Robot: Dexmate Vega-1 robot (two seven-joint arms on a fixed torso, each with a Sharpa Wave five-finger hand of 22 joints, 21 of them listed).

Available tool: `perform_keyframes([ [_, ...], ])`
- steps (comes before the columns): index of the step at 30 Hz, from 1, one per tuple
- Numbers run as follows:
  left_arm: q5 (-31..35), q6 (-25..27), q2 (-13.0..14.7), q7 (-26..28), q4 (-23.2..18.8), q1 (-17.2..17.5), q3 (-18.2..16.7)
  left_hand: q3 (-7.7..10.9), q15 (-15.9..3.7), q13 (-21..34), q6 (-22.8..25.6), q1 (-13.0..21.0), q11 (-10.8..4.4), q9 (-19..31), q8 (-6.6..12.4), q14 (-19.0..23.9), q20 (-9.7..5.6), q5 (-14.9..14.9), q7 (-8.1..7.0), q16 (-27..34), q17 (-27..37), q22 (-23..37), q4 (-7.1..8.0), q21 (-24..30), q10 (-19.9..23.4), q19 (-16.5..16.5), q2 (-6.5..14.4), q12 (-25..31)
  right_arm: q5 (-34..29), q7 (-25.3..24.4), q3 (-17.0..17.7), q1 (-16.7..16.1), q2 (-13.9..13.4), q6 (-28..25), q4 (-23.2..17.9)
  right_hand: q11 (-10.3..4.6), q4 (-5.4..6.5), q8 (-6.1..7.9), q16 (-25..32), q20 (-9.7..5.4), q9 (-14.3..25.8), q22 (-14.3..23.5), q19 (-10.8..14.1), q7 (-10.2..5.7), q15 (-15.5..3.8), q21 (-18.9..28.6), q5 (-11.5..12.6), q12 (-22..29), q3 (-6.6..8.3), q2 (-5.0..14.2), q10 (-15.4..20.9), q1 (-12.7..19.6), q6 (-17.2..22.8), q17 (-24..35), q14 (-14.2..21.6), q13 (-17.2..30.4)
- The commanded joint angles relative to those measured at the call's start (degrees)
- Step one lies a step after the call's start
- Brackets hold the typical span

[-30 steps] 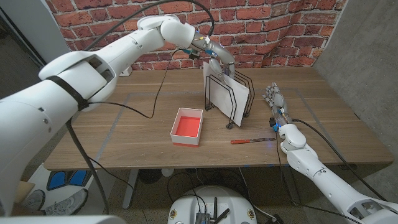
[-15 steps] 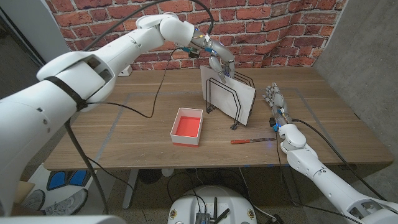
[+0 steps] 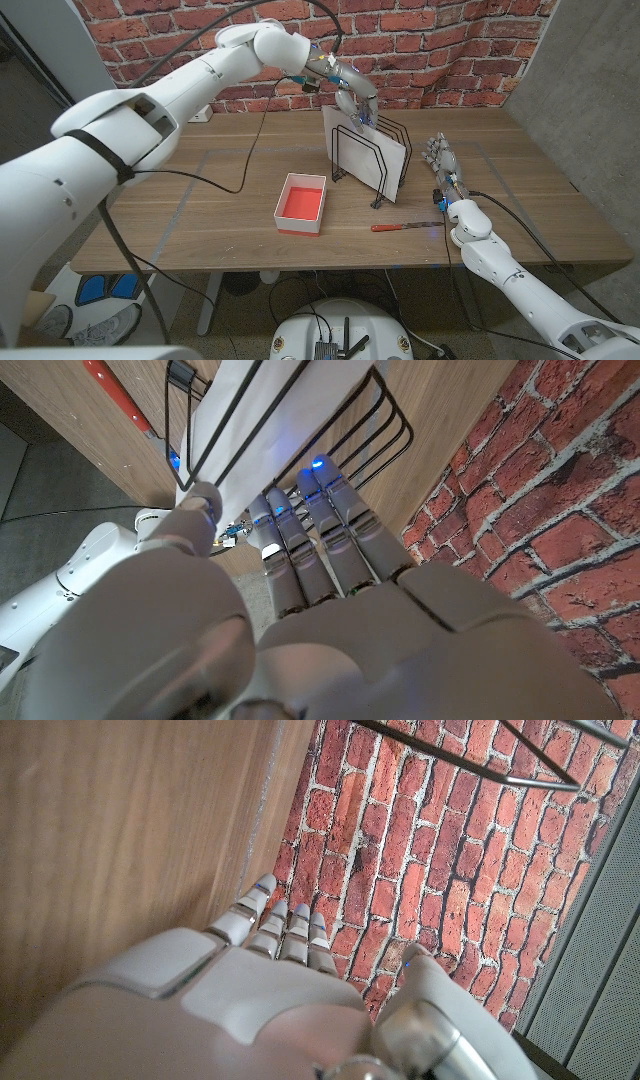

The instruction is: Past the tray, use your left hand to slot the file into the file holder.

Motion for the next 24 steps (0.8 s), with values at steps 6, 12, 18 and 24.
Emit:
perform_keyframes([
  [6, 0.5, 3.3, 2.0, -1.6, -5.4, 1.6, -1.3, -0.56, -6.8, 0.2, -2.1, -0.7, 0.64, 0.0, -0.12, -2.6, -5.38, 0.2, 0.24, -0.4, 0.0, 0.0, -0.25, -1.3, -2.5, -2.0, -1.6, -0.4, -0.3, -0.5, 0.2, -0.9, -0.4, 0.1, -1.4, -0.17, -0.14, 0.12, 0.3, 0.05, 0.2, 0.2, 0.3, -0.23, 0.11, 0.3, -0.2, 0.5, 0.49, 2.0, 0.4, -0.4, 0.2, 0.1, 0.3, 0.1],
  [12, 0.0, 5.1, 3.2, -2.8, -8.2, 2.5, -2.2, -1.52, -6.07, 0.1, -3.8, -1.0, 1.37, 0.0, -0.24, -5.0, -5.25, 0.1, 0.39, -0.3, 0.2, -0.1, -0.06, -2.0, -4.8, -3.4, -1.9, -0.6, -0.4, -0.8, 0.3, -1.4, -0.8, -0.3, -2.3, -0.16, -0.13, 0.11, 0.3, 0.1, 0.2, 0.2, 0.3, -0.27, 0.11, 0.3, -0.3, 0.5, 0.47, 1.98, 0.4, -0.4, 0.2, 0.2, 0.3, 0.1],
  [18, -0.6, 7.3, 4.5, -3.7, -10.9, 3.6, -3.2, -2.36, -4.97, 0.1, -5.8, -2.3, 2.33, 0.0, -0.26, -6.9, -4.73, 0.1, 0.92, -0.2, 0.2, -0.2, 0.6, -2.7, -7.2, -5.1, -1.8, -0.6, -0.6, -0.7, 0.3, -1.7, -1.1, -0.4, -2.9, -0.2, -0.15, 0.11, 0.3, 0.07, 0.2, 0.2, 0.2, -0.26, 0.12, 0.3, -0.3, 0.5, 0.45, 1.97, 0.4, -0.4, 0.2, 0.2, 0.2, 0.1],
  [24, -1.2, 8.7, 5.4, -3.9, -12.4, 4.4, -4.2, -2.66, -3.98, 0.0, -7.4, -3.6, 3.16, 0.0, -0.24, -8.9, -4.43, 0.1, 1.6, -0.2, 0.2, -0.2, 1.18, -3.1, -9.2, -6.4, -1.2, -0.6, -0.7, -0.8, 0.4, -1.8, -1.4, -0.6, -3.4, -0.2, -0.21, 0.11, 0.3, -0.06, 0.2, 0.2, 0.2, -0.29, 0.0, 0.3, -0.3, 0.5, 0.48, 2.03, 0.4, -0.4, 0.2, 0.2, 0.2, 0.1],
])
